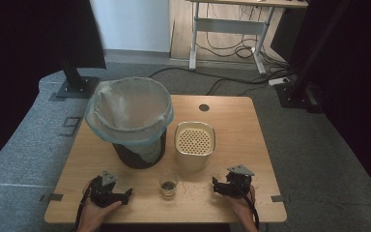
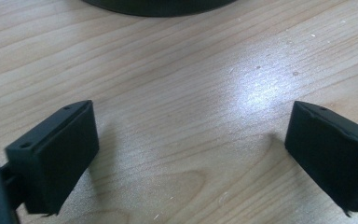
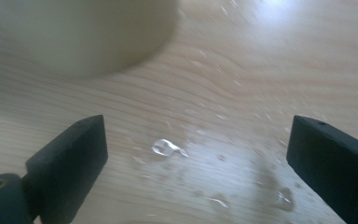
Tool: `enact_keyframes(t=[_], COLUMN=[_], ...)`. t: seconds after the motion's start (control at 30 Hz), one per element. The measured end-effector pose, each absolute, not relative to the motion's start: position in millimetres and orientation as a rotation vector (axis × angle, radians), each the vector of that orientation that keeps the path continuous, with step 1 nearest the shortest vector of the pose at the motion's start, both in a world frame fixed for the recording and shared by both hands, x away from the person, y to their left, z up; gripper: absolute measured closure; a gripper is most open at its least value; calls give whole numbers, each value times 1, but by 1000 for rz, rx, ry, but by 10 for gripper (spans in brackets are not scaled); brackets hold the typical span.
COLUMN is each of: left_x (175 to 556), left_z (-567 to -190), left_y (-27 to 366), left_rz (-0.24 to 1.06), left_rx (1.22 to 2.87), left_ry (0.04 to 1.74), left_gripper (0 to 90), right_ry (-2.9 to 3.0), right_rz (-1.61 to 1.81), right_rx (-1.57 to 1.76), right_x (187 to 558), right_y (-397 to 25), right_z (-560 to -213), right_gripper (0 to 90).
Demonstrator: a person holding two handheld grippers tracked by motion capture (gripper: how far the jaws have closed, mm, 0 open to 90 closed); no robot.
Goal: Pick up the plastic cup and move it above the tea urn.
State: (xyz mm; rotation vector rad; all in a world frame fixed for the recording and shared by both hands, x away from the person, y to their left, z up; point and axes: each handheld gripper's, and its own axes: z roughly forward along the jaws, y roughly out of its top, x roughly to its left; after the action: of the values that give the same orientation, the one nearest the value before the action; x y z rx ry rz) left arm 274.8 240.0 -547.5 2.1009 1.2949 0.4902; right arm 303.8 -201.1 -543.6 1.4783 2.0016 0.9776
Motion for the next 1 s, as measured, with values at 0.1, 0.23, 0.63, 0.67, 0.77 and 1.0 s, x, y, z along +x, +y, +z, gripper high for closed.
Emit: enact_keyframes(t=[0.1, 0.23, 0.63, 0.67, 0.77, 1.0], left_x=[275, 275, 275, 275, 275, 275], left_z=[-547, -547, -547, -547, -547, -547], left_y=[240, 239, 239, 239, 239, 238], left_rz=[491, 493, 496, 495, 493, 490], left_rx=[2100, 2100, 2097, 2099, 2101, 2105], left_ry=[1292, 1295, 1302, 1299, 1296, 1289], left_gripper=[54, 55, 55, 56, 56, 56], right_ry=[2004, 2025, 2167, 2194, 2217, 2273], right_rz=[1043, 1160, 1350, 1384, 1409, 1438], right_rx=[1414, 1283, 1086, 1068, 1038, 943], right_x=[299, 286, 266, 264, 262, 268], right_y=[-198, -185, -134, -126, -116, -78], right_z=[-541, -533, -527, -528, -530, -534], right_gripper=[81, 125, 144, 148, 151, 170])
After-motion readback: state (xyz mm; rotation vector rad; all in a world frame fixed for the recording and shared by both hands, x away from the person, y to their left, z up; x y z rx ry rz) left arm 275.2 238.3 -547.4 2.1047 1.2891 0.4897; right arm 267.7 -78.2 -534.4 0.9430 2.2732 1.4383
